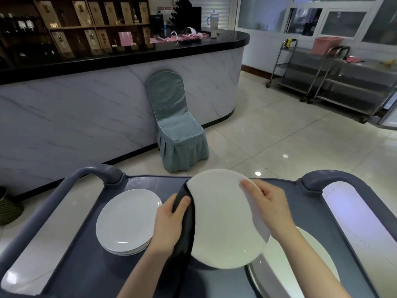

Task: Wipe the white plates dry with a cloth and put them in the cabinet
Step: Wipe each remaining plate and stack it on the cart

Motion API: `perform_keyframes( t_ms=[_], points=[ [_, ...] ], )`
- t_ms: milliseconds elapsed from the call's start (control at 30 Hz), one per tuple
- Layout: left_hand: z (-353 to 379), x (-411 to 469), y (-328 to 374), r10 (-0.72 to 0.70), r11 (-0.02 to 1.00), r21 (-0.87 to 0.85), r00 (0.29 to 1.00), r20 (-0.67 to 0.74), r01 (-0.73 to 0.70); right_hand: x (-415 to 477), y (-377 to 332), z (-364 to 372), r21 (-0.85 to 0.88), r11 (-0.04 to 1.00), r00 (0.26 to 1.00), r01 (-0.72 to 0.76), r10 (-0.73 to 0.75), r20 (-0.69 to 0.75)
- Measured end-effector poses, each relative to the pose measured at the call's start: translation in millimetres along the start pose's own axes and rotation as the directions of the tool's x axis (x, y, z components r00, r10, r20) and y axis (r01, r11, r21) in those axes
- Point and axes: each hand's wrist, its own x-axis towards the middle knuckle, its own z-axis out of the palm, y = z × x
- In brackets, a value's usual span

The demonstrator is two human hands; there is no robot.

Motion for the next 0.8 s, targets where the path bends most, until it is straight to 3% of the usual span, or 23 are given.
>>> perform_keyframes(
  t_ms=[100, 167, 267, 367, 467, 533, 600, 700, 800],
  points=[
    [-2.0, 1.1, -0.1, -0.073, 0.996, -0.048, 0.997, -0.032, 0.072, -6.5, 4.7, 3.7, 0.088, 0.992, 0.990, -0.090, 0.099, -0.102],
    [-7.3, 6.9, 8.1, 0.017, 1.000, 0.001, 1.000, 0.019, -0.018, -10.0, 5.2, 4.1, 0.008, 0.998, 0.998, -0.054, 0.055, -0.030],
    [-11.0, 14.8, 22.7, 0.165, 0.964, 0.172, 0.965, 0.203, -0.201, -13.8, -0.3, 11.6, -0.093, 0.995, 0.985, 0.026, -0.009, 0.174],
    [-8.7, 13.8, 25.3, 0.209, 0.923, 0.241, 0.918, 0.338, -0.299, -18.3, -1.0, 18.3, -0.154, 0.986, 0.957, 0.066, -0.019, 0.290],
    [-11.4, 7.9, 13.5, 0.187, 0.960, 0.179, 0.969, 0.160, -0.215, -19.2, 1.0, 12.7, -0.043, 0.999, 0.993, -0.001, 0.005, 0.116],
    [-11.7, 1.8, 4.3, 0.070, 0.996, 0.058, 0.997, 0.024, -0.071, -19.3, 4.1, 12.5, 0.100, 0.990, 0.993, -0.100, 0.106, -0.060],
    [-10.9, -1.6, 0.7, -0.015, 1.000, -0.010, 1.000, 0.003, 0.015, -19.1, 6.6, 13.7, 0.166, 0.973, 0.976, -0.160, 0.181, -0.119],
    [-15.9, 2.7, 5.6, 0.065, 0.995, 0.066, 0.996, 0.053, -0.069, -19.6, 6.5, 11.9, 0.030, 0.997, 0.997, -0.077, 0.077, 0.017],
    [-15.7, 8.7, 16.2, 0.189, 0.951, 0.191, 0.947, 0.259, -0.242, -21.5, 4.4, 20.2, -0.102, 0.995, 0.969, 0.022, 0.004, 0.247]
  ],
)
